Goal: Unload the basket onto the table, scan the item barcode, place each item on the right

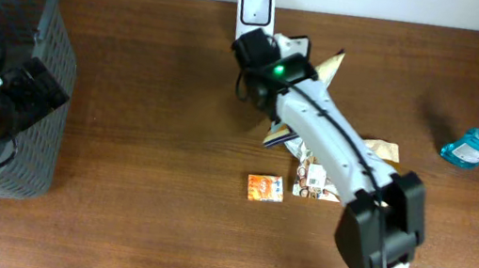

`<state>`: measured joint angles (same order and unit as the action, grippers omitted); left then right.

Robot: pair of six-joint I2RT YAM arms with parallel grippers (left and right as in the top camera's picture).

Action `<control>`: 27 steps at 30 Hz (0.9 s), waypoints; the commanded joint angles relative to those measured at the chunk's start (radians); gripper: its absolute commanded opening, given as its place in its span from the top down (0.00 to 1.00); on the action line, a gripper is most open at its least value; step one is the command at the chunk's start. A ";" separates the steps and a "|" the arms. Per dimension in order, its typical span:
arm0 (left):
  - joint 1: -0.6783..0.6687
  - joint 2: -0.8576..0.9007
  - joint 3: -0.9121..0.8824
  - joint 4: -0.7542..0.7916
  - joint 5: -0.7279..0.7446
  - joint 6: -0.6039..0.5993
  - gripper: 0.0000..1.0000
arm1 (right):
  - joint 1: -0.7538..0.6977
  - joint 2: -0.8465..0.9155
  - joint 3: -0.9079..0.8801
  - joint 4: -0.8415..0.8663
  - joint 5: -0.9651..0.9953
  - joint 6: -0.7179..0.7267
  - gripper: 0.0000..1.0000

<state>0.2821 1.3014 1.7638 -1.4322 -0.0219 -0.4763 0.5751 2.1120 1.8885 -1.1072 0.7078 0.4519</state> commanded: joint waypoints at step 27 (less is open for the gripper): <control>0.005 -0.009 0.006 -0.001 0.007 -0.009 0.01 | 0.233 0.063 0.102 -0.047 -0.123 0.114 0.96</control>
<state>0.2821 1.3014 1.7638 -1.4322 -0.0219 -0.4763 0.8066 2.2433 1.9018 -1.1084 0.6113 0.5159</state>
